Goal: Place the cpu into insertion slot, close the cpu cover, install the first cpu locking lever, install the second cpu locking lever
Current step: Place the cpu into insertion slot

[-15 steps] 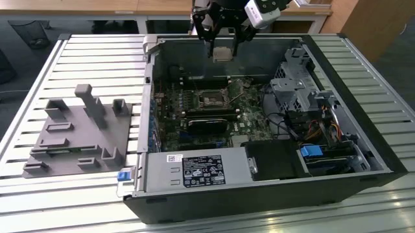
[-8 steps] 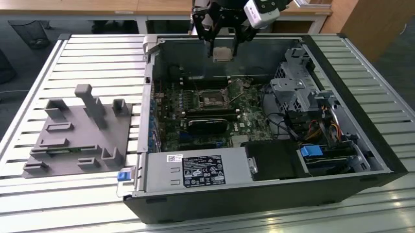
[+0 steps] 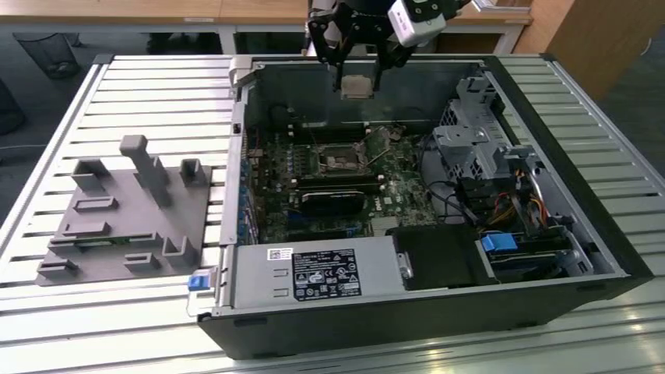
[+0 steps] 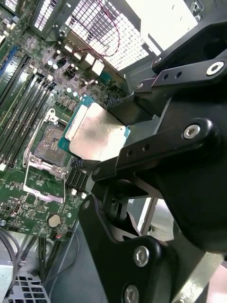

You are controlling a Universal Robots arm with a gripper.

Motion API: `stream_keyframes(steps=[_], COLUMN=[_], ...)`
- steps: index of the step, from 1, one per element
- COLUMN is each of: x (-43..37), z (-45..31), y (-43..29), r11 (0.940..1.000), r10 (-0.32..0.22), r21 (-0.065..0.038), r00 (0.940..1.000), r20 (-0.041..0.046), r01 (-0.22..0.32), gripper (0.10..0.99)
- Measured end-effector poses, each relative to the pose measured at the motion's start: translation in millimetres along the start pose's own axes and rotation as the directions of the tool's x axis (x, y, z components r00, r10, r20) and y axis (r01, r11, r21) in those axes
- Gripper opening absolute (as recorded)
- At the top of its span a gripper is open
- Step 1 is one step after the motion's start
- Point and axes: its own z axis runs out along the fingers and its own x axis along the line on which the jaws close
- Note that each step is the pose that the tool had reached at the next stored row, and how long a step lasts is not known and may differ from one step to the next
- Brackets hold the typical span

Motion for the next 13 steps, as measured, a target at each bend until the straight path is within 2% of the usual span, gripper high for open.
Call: stream_keyframes(steps=[13], x=[0.0], z=[0.0], y=[0.0], r11=[0.9980], r10=[0.062], r21=[-0.001], r00=[0.9980], r20=[0.0055], r01=[-0.062], gripper=[0.545])
